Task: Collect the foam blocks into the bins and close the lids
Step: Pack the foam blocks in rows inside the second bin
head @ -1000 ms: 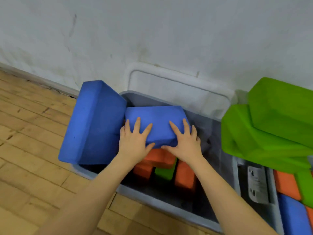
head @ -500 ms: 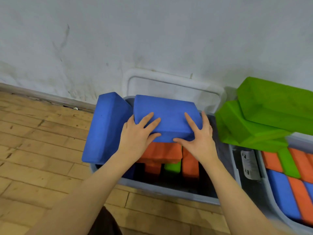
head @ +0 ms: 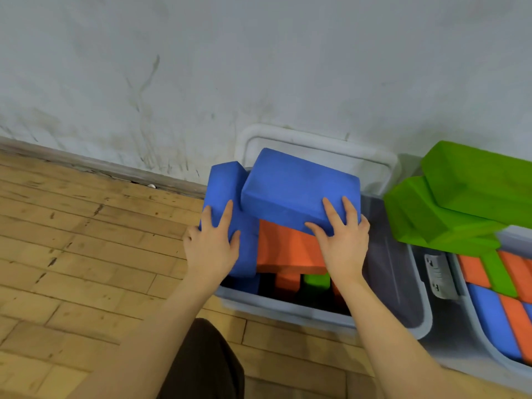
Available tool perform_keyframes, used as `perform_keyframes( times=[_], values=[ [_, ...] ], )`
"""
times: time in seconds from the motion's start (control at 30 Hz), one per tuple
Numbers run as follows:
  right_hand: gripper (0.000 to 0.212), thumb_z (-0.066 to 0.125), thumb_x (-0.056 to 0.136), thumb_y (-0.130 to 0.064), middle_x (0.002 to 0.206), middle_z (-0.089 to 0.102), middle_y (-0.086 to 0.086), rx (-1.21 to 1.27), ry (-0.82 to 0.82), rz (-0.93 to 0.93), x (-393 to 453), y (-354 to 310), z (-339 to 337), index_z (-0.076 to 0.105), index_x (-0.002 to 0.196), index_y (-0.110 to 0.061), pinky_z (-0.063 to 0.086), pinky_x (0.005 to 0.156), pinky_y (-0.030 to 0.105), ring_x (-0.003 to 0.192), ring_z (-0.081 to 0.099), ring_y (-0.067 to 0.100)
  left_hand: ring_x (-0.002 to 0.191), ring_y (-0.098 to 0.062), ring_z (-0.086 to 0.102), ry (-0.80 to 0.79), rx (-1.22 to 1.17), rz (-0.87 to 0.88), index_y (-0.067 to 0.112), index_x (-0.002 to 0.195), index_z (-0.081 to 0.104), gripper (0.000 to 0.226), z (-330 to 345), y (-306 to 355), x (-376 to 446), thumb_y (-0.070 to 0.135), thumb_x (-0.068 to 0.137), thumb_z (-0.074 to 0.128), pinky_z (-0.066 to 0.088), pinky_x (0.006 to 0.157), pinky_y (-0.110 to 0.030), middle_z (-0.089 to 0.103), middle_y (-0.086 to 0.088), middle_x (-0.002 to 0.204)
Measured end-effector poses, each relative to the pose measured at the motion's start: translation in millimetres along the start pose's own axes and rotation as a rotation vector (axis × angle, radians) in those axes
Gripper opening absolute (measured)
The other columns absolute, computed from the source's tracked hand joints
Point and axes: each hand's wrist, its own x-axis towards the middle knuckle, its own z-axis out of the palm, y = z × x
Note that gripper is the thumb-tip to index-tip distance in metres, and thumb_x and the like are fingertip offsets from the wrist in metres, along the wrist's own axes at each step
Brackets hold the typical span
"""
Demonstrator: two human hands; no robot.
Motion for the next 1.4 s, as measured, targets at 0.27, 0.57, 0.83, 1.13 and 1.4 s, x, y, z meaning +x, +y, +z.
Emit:
perform_keyframes(
  times=[0.27, 0.57, 0.83, 1.13, 1.4],
  values=[
    [0.051, 0.059, 0.078, -0.053, 0.13, 0.055, 0.014, -0.065, 0.237, -0.079, 36, -1, -52, 0.066, 0.118, -0.021, 0.048, 0.079, 0.052, 0.102, 0.051, 0.049, 0.093, -0.04, 0.057, 0.326, -0.11, 0.195, 0.025, 0.118, 0.065, 0.042, -33, 17, 25, 0.041, 0.081, 0.053, 0.043, 0.069, -0.043, 0.058, -0.009, 0.127],
    [0.05, 0.062, 0.08, -0.051, 0.132, 0.054, 0.014, -0.102, 0.445, -0.103, 101, 28, -124, 0.066, 0.119, -0.021, 0.046, 0.083, 0.051, 0.101, 0.051, 0.049, 0.097, -0.04, 0.056, 0.662, -0.171, 0.347, 0.023, 0.111, 0.069, 0.036, -85, 97, 61, 0.034, 0.078, 0.057, 0.038, 0.074, -0.044, 0.06, -0.008, 0.124],
    [0.05, 0.055, 0.08, -0.052, 0.129, 0.055, 0.015, -0.242, 0.52, 0.006, 112, 132, -177, 0.066, 0.117, -0.02, 0.047, 0.078, 0.056, 0.1, 0.05, 0.052, 0.097, -0.041, 0.055, 0.786, -0.125, 0.462, 0.022, 0.109, 0.069, 0.035, -75, 194, 56, 0.032, 0.077, 0.061, 0.032, 0.074, -0.043, 0.061, -0.006, 0.122],
    [0.052, 0.059, 0.087, -0.048, 0.15, 0.034, 0.006, -0.279, 0.138, 0.314, 131, 192, -176, 0.05, 0.135, -0.03, 0.028, 0.102, 0.055, 0.125, 0.031, 0.05, 0.1, -0.043, 0.054, 0.876, -0.078, 0.499, 0.02, 0.111, 0.066, 0.033, -52, 260, 46, 0.03, 0.079, 0.063, 0.035, 0.075, -0.045, 0.061, -0.008, 0.122],
    [0.064, 0.035, 0.087, -0.062, 0.156, 0.022, 0.006, 0.015, 0.208, 0.033, 120, 157, -176, 0.031, 0.145, -0.034, 0.022, 0.106, 0.053, 0.139, 0.024, 0.036, 0.102, -0.044, 0.057, 0.95, -0.048, 0.679, 0.017, 0.109, 0.064, 0.03, -54, 267, 41, 0.025, 0.08, 0.064, 0.037, 0.076, -0.046, 0.059, -0.009, 0.116]
  ],
)
